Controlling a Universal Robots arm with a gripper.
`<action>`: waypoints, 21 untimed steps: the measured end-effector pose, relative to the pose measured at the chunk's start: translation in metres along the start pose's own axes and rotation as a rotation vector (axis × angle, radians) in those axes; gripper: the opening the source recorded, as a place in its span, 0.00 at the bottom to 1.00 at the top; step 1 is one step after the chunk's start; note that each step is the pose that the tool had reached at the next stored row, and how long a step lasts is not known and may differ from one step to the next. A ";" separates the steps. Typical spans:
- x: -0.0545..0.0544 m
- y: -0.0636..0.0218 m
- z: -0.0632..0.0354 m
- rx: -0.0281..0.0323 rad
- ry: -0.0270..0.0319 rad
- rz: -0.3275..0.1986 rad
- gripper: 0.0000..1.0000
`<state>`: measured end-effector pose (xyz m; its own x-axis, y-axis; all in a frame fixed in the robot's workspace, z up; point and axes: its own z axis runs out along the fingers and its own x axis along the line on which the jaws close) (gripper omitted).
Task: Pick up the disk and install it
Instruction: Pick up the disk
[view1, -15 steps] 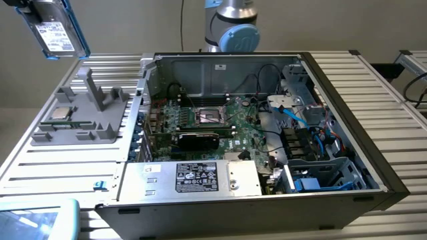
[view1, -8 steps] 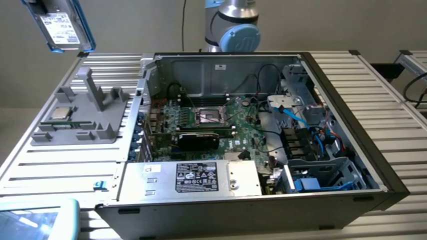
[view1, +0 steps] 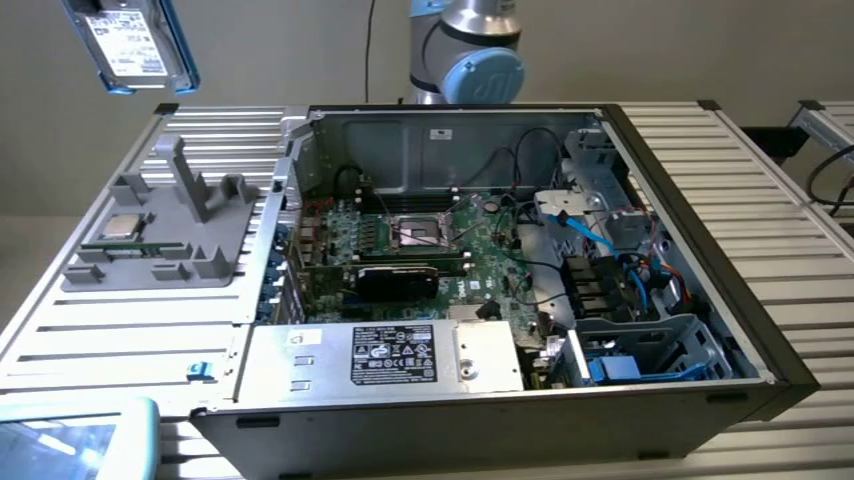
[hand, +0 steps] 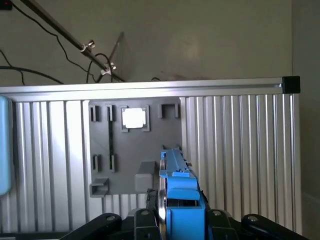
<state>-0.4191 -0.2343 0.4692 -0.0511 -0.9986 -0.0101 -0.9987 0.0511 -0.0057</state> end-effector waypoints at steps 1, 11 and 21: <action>0.002 -0.0018 -0.0015 0.0000 0.0000 0.000 0.37; 0.020 -0.0217 -0.0094 -0.0002 -0.0016 0.000 0.37; 0.029 -0.0531 -0.0094 -0.0005 -0.0096 0.000 0.37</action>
<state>-0.3676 -0.2657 0.4786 -0.0511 -0.9985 -0.0197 -0.9987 0.0512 -0.0052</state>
